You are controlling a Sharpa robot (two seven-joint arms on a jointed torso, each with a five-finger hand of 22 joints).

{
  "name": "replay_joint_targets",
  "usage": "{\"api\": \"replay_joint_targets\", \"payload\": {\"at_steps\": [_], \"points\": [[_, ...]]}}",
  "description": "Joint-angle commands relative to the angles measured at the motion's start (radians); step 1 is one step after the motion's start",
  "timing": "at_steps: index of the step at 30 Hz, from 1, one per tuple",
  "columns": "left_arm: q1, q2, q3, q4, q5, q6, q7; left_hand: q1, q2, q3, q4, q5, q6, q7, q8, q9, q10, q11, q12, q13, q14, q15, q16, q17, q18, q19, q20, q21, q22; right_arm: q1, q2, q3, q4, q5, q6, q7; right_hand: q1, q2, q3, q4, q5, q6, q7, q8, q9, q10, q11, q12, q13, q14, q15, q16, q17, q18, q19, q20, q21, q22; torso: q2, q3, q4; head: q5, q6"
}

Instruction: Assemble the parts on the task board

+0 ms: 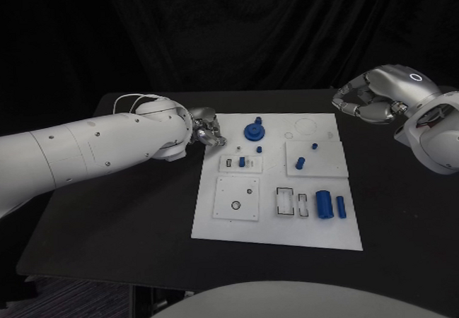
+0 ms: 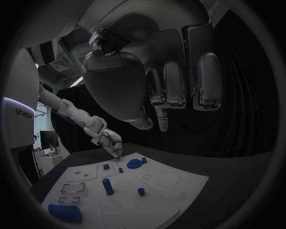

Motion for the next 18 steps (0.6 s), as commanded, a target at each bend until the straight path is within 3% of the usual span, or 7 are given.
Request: {"api": "replay_joint_targets", "payload": {"at_steps": [1,4,8,10,13,17,18], "points": [[-0.002,-0.021,0.001,0.043,0.125,-0.068,-0.047,-0.011,-0.005,0.014,-0.007,0.007,0.037,-0.03,0.004,0.002,0.105,-0.006,0.003,0.263,0.104,-0.006,0.003,0.263,-0.009,0.0,-0.008,-0.002,0.155,-0.002,-0.004,0.001,0.003,-0.003,0.006,-0.019,0.008,0.0,0.009,0.0,0.007,0.006,-0.001,-0.005,-0.001,0.102,-0.001,0.003,0.264,0.085,0.001,-0.003,0.173,0.002,0.072,0.004,-0.007,0.239,0.0,0.0006,-0.0003,0.0,0.0],[-0.002,-0.046,0.001,0.088,0.156,-0.084,-0.07,-0.014,-0.006,0.016,-0.009,0.007,0.04,-0.03,0.005,0.002,0.105,-0.007,0.003,0.263,0.104,-0.006,0.003,0.263,-0.009,0.0,-0.009,-0.002,0.156,-0.002,-0.006,0.001,0.004,-0.003,0.008,-0.021,0.01,-0.001,0.01,-0.001,0.009,0.006,-0.002,-0.005,-0.001,0.102,-0.002,0.003,0.264,0.085,0.0,-0.003,0.173,0.002,0.072,0.004,-0.006,0.239,0.0,0.0,0.0003,0.0,0.0],[-0.002,-0.076,0.001,0.14,0.173,-0.102,-0.087,-0.041,-0.005,0.038,-0.032,-0.042,0.053,-0.035,0.002,0.002,0.105,-0.011,0.003,0.263,0.104,-0.011,0.003,0.263,-0.009,0.001,-0.014,-0.005,0.157,-0.002,-0.008,0.001,0.004,-0.003,0.01,-0.023,0.011,-0.001,0.012,-0.003,0.01,0.006,-0.002,-0.005,-0.002,0.102,-0.003,0.003,0.264,0.085,0.0,-0.003,0.173,0.002,0.072,0.004,-0.006,0.24,-0.001,0.0006,0.0008,0.001,0.0],[-0.002,-0.092,0.001,0.165,0.178,-0.107,-0.092,-0.056,-0.001,0.059,-0.062,-0.098,0.055,-0.036,-0.003,0.001,0.105,-0.012,0.003,0.263,0.104,-0.013,0.003,0.263,-0.009,0.002,-0.015,-0.008,0.158,-0.003,-0.008,0.001,0.004,-0.003,0.011,-0.024,0.013,-0.002,0.014,-0.005,0.012,0.006,-0.003,-0.005,-0.002,0.102,-0.004,0.003,0.264,0.085,-0.001,-0.003,0.172,0.002,0.072,0.003,-0.007,0.239,-0.001,0.0008,0.0006,0.003,0.0],[-0.002,-0.107,0.001,0.19,0.182,-0.106,-0.097,-0.077,0.003,0.077,-0.085,-0.135,0.056,-0.035,-0.008,0.0,0.105,-0.012,0.003,0.263,0.104,-0.012,0.003,0.263,-0.009,0.002,-0.016,-0.01,0.159,-0.004,-0.009,0.001,0.004,-0.003,0.012,-0.025,0.015,-0.003,0.016,-0.008,0.014,0.006,-0.003,-0.005,-0.002,0.102,-0.005,0.003,0.264,0.085,-0.002,-0.003,0.172,0.002,0.072,0.002,-0.007,0.239,-0.001,0.0005,0.0001,0.005,0.0],[-0.003,-0.123,0.001,0.215,0.2,-0.094,-0.091,-0.123,0.016,0.09,-0.129,-0.221,0.057,-0.035,-0.015,0.0,0.105,-0.011,0.003,0.263,0.104,-0.012,0.003,0.263,-0.008,0.001,-0.015,-0.016,0.16,-0.008,-0.01,0.001,0.004,-0.003,0.013,-0.026,0.017,-0.004,0.018,-0.01,0.015,0.006,-0.004,-0.005,-0.002,0.102,-0.006,0.003,0.264,0.085,-0.003,-0.004,0.172,0.002,0.072,0.002,-0.006,0.239,-0.002,0.0009,-0.0005,0.009,0.0],[-0.004,-0.126,0.001,0.22,0.208,-0.09,-0.09,-0.14,0.024,0.09,-0.142,-0.26,0.058,-0.036,-0.016,0.0,0.105,-0.011,0.003,0.263,0.104,-0.011,0.003,0.263,-0.008,0.0,-0.015,-0.018,0.161,-0.009,-0.01,0.001,0.004,-0.003,0.013,-0.026,0.019,-0.005,0.019,-0.012,0.016,0.006,-0.004,-0.005,-0.002,0.102,-0.006,0.003,0.264,0.085,-0.003,-0.003,0.173,0.002,0.072,0.001,-0.007,0.239,-0.002,0.001,-0.0006,0.01,0.0]]}}
